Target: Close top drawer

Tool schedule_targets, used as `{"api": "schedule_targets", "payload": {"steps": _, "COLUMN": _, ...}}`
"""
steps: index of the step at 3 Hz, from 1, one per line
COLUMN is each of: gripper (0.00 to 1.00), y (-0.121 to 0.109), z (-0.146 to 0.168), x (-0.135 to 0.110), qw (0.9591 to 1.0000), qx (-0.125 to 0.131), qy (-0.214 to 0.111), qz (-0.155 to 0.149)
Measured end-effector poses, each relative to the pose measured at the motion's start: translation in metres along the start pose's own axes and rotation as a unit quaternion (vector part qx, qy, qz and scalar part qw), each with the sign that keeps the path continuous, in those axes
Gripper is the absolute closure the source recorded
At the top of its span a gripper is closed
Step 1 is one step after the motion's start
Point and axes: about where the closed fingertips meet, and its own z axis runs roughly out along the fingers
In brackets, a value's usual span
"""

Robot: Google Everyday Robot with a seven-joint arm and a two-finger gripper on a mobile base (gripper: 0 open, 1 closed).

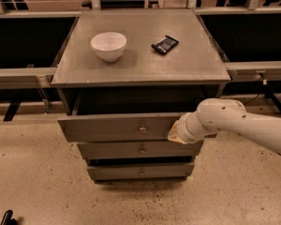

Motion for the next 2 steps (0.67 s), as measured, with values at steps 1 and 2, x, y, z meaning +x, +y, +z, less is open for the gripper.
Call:
{"api": "schedule_targets", "payload": {"steps": 1, "gripper": 0.12, "y": 0.0000, "z": 0.0000, "x": 0.0000, "qw": 1.0000, "qx": 0.000, "qy": 0.000, "qz": 0.000}}
{"api": "schedule_targets", "payload": {"steps": 2, "gripper": 0.00, "y": 0.0001, "z": 0.0001, "x": 0.0000, "qw": 1.0000, "qx": 0.000, "qy": 0.000, "qz": 0.000}}
